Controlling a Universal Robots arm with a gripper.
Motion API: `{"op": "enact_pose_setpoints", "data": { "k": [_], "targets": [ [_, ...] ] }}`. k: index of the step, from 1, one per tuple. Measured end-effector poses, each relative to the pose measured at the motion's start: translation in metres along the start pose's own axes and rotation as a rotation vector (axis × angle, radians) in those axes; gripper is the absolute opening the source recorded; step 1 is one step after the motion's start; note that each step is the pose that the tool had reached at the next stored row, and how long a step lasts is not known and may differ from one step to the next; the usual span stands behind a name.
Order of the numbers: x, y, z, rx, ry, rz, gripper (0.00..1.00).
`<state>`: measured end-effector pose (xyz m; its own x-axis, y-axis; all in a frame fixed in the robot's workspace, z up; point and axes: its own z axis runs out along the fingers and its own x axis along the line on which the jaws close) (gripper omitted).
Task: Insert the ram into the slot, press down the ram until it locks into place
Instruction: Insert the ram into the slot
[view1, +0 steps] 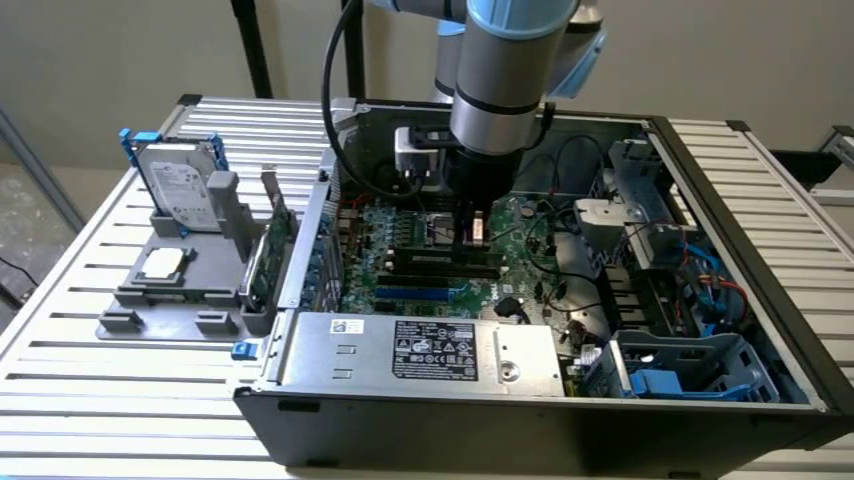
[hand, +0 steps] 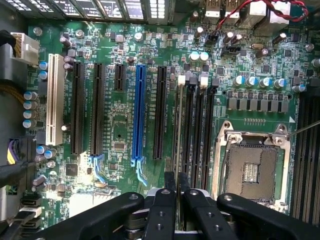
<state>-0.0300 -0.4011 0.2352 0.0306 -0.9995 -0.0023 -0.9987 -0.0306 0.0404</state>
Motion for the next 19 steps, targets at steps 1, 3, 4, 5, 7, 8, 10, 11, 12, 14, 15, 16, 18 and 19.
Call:
{"op": "enact_pose_setpoints", "data": {
  "k": [1,3,4,5,7,8,10,11,12,14,15,16,18,19],
  "targets": [
    [0.0000,0.0000,0.0002,0.0001,-0.0001,-0.001,0.13],
    [0.0000,0.0001,0.0005,0.0000,0.0000,-0.002,0.13],
    [-0.0001,0.0001,0.0007,0.0000,0.0000,-0.002,0.13],
    [-0.0001,0.0000,0.0009,0.0000,0.0000,-0.002,0.13],
    [-0.0002,0.0000,0.0013,0.0001,0.0000,-0.002,0.13],
    [-0.0003,0.0000,0.0015,0.0001,-0.0001,-0.001,0.13],
    [-0.0004,0.0000,0.0017,0.0000,0.0000,0.001,0.13],
    [-0.0004,0.0000,0.0017,0.0001,-0.0001,0.003,0.13],
    [-0.0004,0.0000,0.0018,0.0001,-0.0001,0.004,0.13],
    [-0.0004,0.0002,0.0018,0.0001,-0.0004,0.006,0.13],
    [-0.0005,0.0003,0.0018,0.0005,-0.0004,0.007,0.13],
    [-0.0005,0.0004,0.0018,0.0009,-0.0004,0.007,0.13],
    [-0.0005,0.0005,0.0019,0.0021,-0.0005,0.007,0.13],
    [-0.0005,0.0005,0.0019,0.0033,-0.0004,0.007,0.13]
  ]
}}
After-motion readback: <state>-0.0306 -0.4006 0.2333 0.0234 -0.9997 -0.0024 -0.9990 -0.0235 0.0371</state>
